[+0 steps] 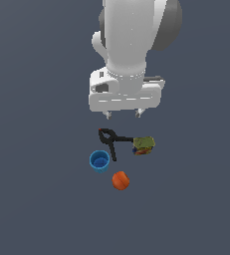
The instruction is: Pick up a designated object from a clutter of objects.
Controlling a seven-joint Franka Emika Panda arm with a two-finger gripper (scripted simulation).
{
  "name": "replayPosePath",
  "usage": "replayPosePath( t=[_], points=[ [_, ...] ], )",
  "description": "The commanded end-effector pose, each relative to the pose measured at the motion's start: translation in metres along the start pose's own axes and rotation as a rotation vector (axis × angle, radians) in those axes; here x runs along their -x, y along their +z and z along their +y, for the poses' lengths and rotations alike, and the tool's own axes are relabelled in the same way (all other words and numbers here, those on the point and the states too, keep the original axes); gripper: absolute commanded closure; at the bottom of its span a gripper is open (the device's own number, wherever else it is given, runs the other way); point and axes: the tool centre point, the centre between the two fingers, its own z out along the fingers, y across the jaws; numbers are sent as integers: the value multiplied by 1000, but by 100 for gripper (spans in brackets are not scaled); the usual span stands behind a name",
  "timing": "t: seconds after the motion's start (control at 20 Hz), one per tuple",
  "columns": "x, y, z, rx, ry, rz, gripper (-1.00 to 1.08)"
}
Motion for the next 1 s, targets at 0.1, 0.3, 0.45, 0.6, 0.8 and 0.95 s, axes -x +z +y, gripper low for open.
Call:
replayPosePath(
  t=[0.1,0.3,0.45,0.6,0.8,0.95],
  points=[
    [-12,12,2,3,-32,-1,-92],
    [-29,29,4,6,-76,-1,-92],
    [-45,46,6,9,-118,-1,-92],
    [-62,68,8,12,-168,-1,-92],
    [-83,100,12,15,-236,-1,-92],
    [-97,126,14,17,-287,-1,-92]
  ],
)
